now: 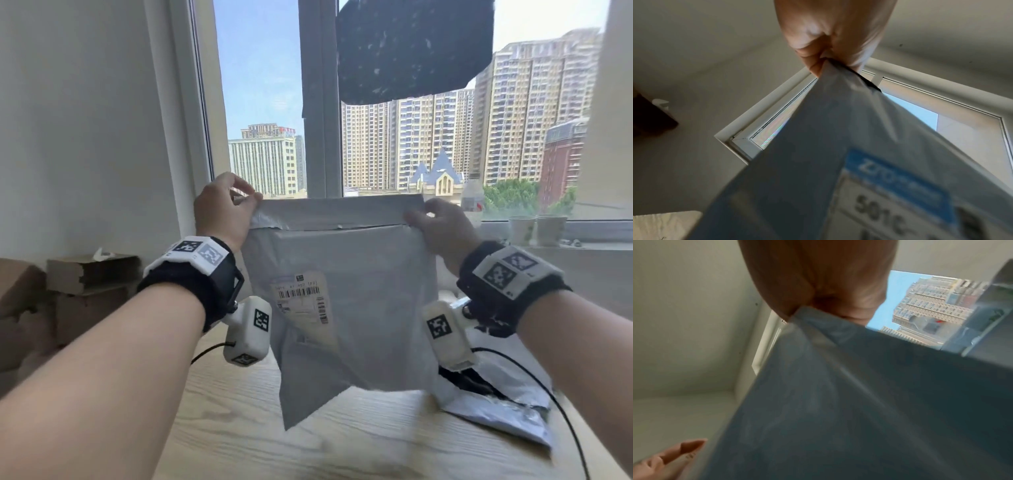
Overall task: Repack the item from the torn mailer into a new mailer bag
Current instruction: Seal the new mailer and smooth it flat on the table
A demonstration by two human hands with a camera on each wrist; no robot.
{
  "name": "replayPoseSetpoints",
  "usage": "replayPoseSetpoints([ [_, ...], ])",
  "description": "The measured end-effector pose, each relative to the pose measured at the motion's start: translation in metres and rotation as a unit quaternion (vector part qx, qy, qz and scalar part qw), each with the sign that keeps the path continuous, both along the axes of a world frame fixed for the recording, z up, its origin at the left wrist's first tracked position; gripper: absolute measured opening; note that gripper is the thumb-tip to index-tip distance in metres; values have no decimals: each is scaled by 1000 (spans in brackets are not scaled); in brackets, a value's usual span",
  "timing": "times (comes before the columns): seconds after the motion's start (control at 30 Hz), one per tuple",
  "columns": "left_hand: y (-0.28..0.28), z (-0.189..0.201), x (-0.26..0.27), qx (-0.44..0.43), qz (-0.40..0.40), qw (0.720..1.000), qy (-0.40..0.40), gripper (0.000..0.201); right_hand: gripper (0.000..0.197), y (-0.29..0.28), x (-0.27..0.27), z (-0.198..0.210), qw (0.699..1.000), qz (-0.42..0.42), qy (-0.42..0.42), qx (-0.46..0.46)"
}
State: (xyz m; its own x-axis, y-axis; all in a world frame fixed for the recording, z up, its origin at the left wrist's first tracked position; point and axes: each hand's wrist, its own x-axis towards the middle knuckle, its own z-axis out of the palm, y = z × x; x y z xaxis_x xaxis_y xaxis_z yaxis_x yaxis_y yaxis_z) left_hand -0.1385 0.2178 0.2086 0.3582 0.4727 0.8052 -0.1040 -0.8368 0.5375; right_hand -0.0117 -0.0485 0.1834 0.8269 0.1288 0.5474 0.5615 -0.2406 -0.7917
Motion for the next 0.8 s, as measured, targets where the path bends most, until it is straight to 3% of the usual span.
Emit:
replayPoseSetpoints([
  [0.13,22,-22,43,-33,-11,997,63,18,22,23,40,-30,992,-11,102,-69],
  [0.2,36,-44,67,-99,-41,980,167,40,30,37,65,-53,982,-46,139,-118],
  [0.3,55,-93,94,-185,-42,898,398,78,51,54,89,-93,948,-100,217,-210],
  [0.37,62,-130,97,-242,-56,835,490,81,57,61,91,-118,925,-92,217,-299],
  [0.47,57,-172,83,-321,-75,725,605,79,54,75,80,-146,905,-20,142,-400],
  [0.5,52,-182,77,-306,-74,684,658,83,53,80,71,-153,900,18,121,-418],
  [0.57,39,-198,65,-260,-82,630,727,88,52,89,49,-165,878,108,78,-460],
  [0.63,27,-207,57,-257,-109,613,739,83,56,97,27,-174,831,183,39,-525],
  [0.7,19,-219,54,-290,-117,604,733,61,61,101,13,-180,776,210,32,-594],
  [0.73,14,-223,52,-297,-113,608,727,46,63,100,8,-181,752,209,43,-624],
  [0.8,9,-227,44,-283,-100,643,704,25,63,95,2,-182,714,196,77,-667],
])
